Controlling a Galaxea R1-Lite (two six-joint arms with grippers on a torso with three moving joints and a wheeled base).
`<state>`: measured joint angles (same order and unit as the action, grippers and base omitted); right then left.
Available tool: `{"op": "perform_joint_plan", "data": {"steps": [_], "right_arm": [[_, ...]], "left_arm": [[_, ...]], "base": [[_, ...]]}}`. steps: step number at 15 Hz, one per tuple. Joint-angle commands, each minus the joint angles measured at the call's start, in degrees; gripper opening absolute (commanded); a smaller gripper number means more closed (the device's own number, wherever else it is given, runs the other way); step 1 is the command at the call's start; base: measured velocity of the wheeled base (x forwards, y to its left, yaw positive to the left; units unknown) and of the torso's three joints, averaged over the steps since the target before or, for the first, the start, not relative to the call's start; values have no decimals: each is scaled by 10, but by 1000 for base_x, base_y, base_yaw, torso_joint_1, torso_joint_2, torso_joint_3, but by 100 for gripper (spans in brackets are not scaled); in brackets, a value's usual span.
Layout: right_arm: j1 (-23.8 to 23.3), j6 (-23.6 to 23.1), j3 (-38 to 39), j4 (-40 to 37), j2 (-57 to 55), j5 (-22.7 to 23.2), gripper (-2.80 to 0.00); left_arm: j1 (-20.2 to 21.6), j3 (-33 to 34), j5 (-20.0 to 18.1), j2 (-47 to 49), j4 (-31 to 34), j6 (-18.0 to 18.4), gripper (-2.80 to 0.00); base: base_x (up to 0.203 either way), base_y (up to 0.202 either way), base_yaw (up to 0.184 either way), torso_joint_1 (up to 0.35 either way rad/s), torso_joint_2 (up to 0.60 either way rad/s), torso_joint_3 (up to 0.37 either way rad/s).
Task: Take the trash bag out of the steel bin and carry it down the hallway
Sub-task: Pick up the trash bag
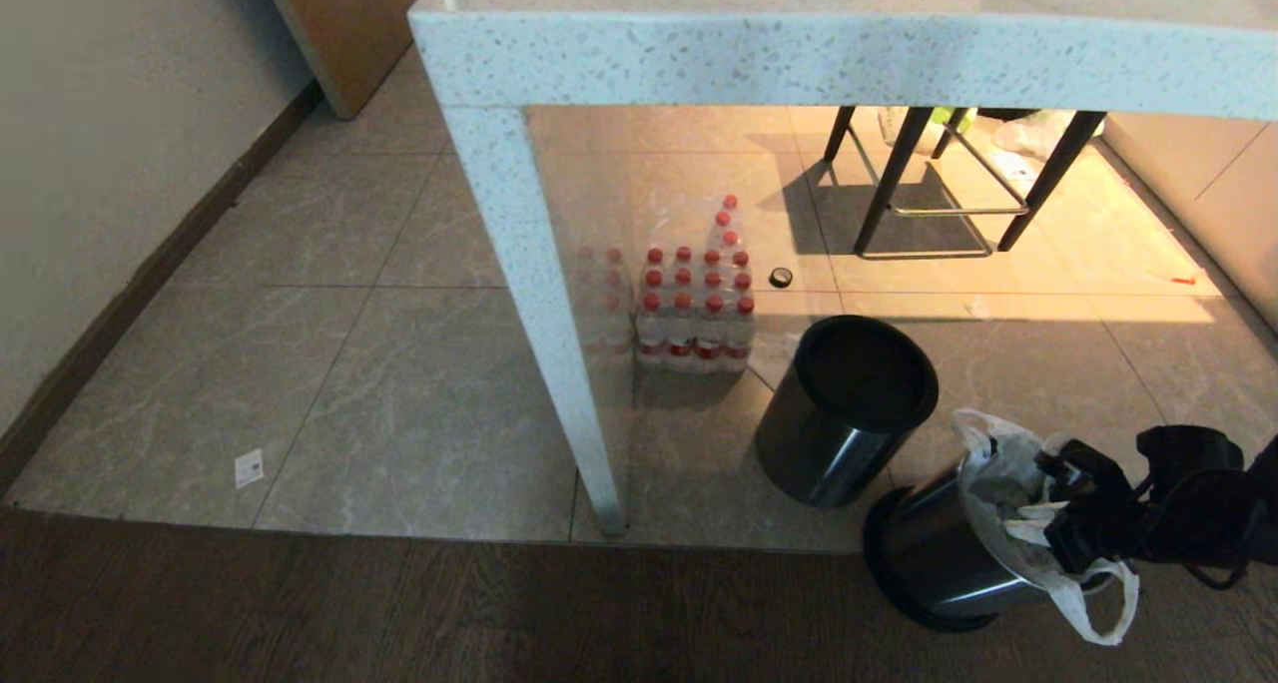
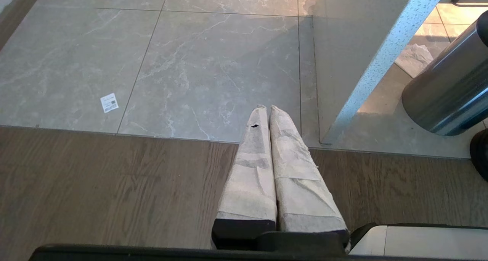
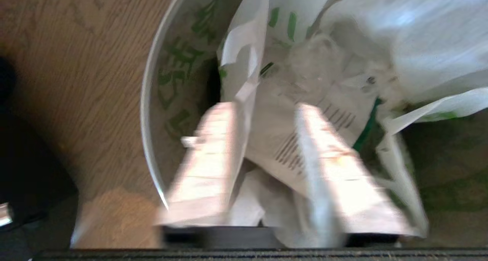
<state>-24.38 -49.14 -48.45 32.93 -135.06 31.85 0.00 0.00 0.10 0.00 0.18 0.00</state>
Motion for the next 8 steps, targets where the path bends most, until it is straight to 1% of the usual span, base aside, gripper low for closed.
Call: {"op": "perform_joint_plan", "data": {"steps": [1,3,8], "right_arm": [[0,-2,5,-2,-1,1,0],[-1,-3,8,-1,4,3,0],[-2,-13,28,1,63,0,0]], "left_arm": [[0,1,0,-1,0,0,-280],[0,1,1,0,0,0,-280],[0,1,1,0,0,0,-280]], "base": [[0,0,0,0,0,0],[0,0,0,0,0,0],[0,0,0,0,0,0]]}}
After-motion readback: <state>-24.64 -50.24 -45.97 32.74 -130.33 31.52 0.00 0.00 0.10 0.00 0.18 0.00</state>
